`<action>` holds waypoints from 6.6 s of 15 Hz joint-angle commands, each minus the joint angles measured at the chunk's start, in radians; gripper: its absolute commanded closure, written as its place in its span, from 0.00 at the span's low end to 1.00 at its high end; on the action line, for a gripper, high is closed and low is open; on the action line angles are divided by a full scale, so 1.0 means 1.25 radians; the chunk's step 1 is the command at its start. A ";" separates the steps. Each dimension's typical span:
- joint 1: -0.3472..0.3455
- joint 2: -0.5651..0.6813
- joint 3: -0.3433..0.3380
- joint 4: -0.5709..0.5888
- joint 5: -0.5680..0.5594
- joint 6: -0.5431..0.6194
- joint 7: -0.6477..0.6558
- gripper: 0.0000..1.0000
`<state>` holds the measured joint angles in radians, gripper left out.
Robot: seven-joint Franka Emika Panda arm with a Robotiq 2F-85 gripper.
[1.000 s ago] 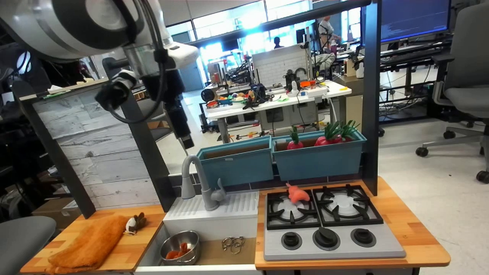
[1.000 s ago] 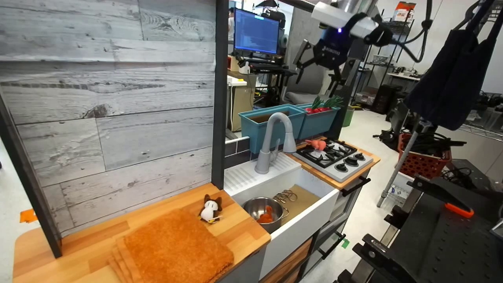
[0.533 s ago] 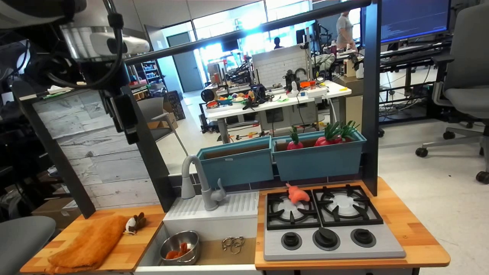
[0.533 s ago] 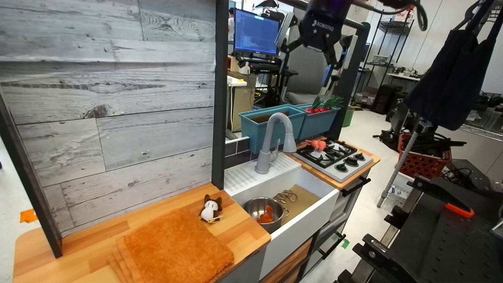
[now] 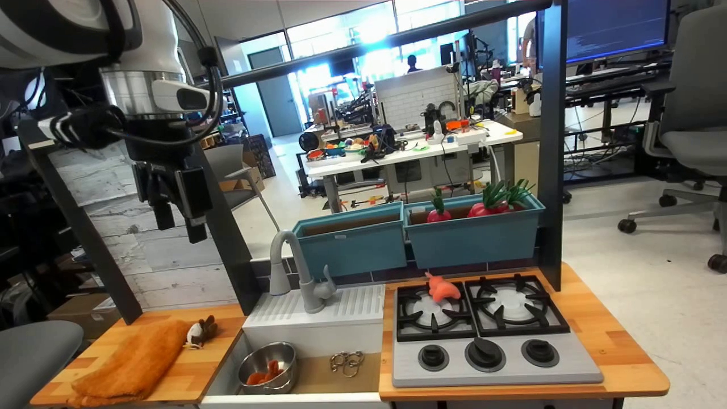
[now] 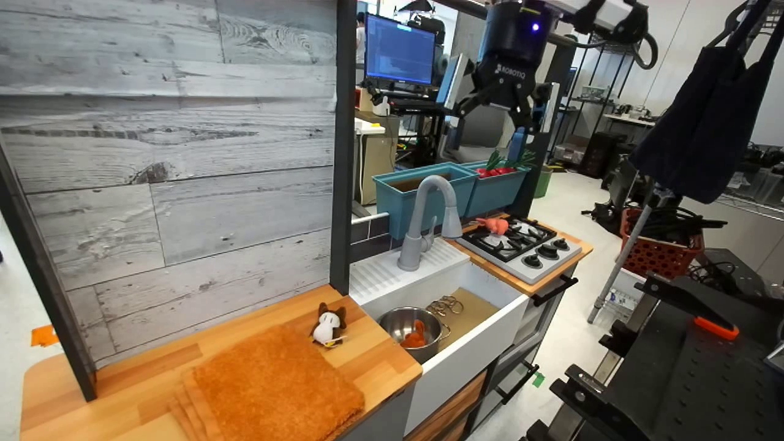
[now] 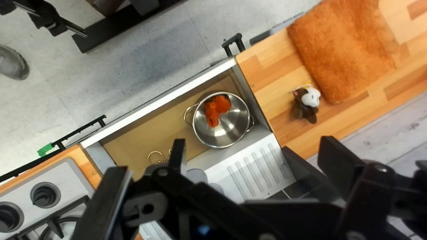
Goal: Wipe the counter with the towel, then pick up the plush toy from the sink and put them on the stove and counter
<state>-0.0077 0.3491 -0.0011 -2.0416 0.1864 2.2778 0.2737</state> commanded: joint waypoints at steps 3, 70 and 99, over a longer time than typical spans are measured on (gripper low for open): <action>0.016 0.047 -0.037 0.054 -0.163 -0.125 -0.073 0.00; 0.262 0.789 -0.192 0.633 -0.278 0.036 0.241 0.99; 0.332 0.723 -0.244 0.479 -0.311 0.200 0.313 0.00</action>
<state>0.3793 1.3248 -0.2930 -1.3574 -0.1880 2.4605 0.6516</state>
